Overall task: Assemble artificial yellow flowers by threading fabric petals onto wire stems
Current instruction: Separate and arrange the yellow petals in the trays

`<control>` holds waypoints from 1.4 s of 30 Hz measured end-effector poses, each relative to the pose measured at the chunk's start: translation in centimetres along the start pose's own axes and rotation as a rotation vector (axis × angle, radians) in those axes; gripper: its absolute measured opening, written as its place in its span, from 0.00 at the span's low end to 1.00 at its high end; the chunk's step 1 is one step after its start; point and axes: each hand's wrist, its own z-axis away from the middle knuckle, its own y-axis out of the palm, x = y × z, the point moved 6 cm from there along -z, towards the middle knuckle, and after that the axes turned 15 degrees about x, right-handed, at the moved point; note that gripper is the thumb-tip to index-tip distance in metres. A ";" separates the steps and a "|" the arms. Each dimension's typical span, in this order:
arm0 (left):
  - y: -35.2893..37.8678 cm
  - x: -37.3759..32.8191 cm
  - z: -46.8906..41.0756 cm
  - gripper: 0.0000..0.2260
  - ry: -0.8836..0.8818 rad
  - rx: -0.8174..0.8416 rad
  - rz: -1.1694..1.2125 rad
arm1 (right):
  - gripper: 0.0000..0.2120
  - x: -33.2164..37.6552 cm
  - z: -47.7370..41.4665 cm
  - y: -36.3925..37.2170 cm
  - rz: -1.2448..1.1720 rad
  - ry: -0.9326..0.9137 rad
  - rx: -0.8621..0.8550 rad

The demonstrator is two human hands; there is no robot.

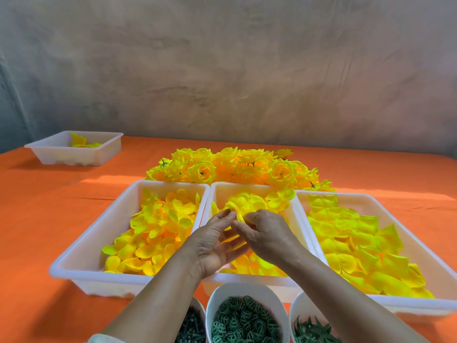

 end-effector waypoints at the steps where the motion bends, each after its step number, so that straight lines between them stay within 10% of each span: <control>1: 0.0 0.0 0.0 0.19 0.000 -0.001 -0.007 | 0.20 -0.1 0.1 -0.1 -0.028 0.002 -0.006; 30: 0.8 -0.4 0.9 0.05 -0.006 -0.053 0.063 | 0.14 -0.3 -0.6 -0.1 -0.401 0.032 0.061; 42: 1.3 -0.4 1.3 0.13 -0.031 -0.016 0.019 | 0.19 -0.3 -0.5 -0.7 -0.410 -0.017 0.167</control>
